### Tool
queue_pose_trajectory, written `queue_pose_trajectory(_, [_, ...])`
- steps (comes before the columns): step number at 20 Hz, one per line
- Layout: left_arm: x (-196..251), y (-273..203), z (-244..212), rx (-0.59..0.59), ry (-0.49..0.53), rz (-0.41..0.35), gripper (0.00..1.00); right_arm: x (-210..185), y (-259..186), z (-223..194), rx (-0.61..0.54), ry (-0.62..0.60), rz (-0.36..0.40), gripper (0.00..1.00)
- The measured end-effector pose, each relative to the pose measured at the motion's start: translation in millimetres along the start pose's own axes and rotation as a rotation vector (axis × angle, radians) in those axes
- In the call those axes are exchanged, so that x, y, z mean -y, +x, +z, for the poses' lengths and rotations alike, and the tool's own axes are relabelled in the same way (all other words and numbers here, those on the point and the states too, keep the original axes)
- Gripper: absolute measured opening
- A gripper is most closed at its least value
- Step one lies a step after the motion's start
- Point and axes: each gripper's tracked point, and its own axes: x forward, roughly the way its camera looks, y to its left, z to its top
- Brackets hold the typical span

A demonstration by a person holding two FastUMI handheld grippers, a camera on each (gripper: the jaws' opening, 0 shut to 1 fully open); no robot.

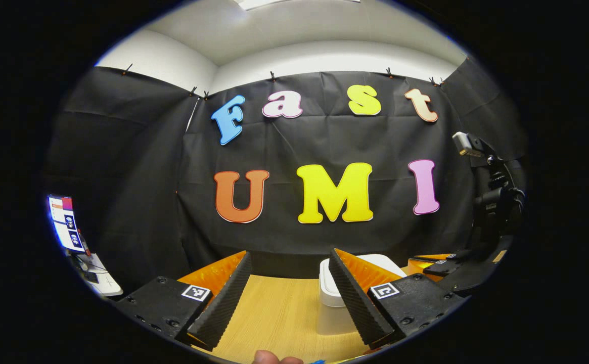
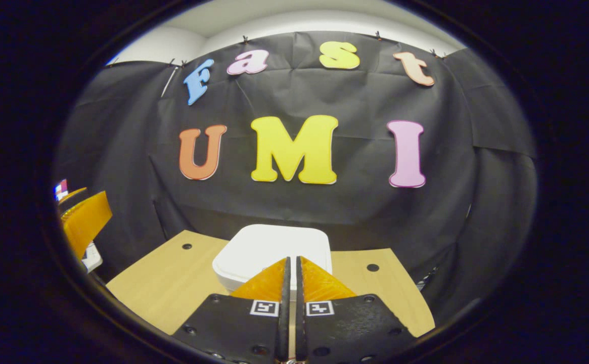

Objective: Press the lid of the desktop garbage bin to open it, pick up the crumpled paper on the desktop and throw it into the bin, then pick up the pop can on the desktop and drop it into the bin, and finally close the garbage bin lid.

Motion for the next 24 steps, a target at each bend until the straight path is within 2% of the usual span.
queue_pose_trajectory(9, [-26.7, -3.8, -10.1, -0.029, -0.006, 0.068, 0.99, -15.6, 57.4, -1.0, -0.025, -0.072, 0.051, 0.0])
queue_pose_trajectory(13, [-33.6, -5.0, -12.5, -0.04, -0.007, 0.087, 0.99, -22.6, 83.8, -19.7, -0.084, -0.106, 0.073, 0.0])
queue_pose_trajectory(19, [-33.2, -1.2, -11.5, -0.029, 0.005, 0.079, 0.99, -27.6, 94.6, -40.5, -0.146, -0.09, 0.1, 0.0])
queue_pose_trajectory(24, [-24.8, 6.5, -20.9, -0.052, -0.012, 0.057, 0.99, -25.6, 95.9, -55.4, -0.222, -0.09, 0.091, 0.01])
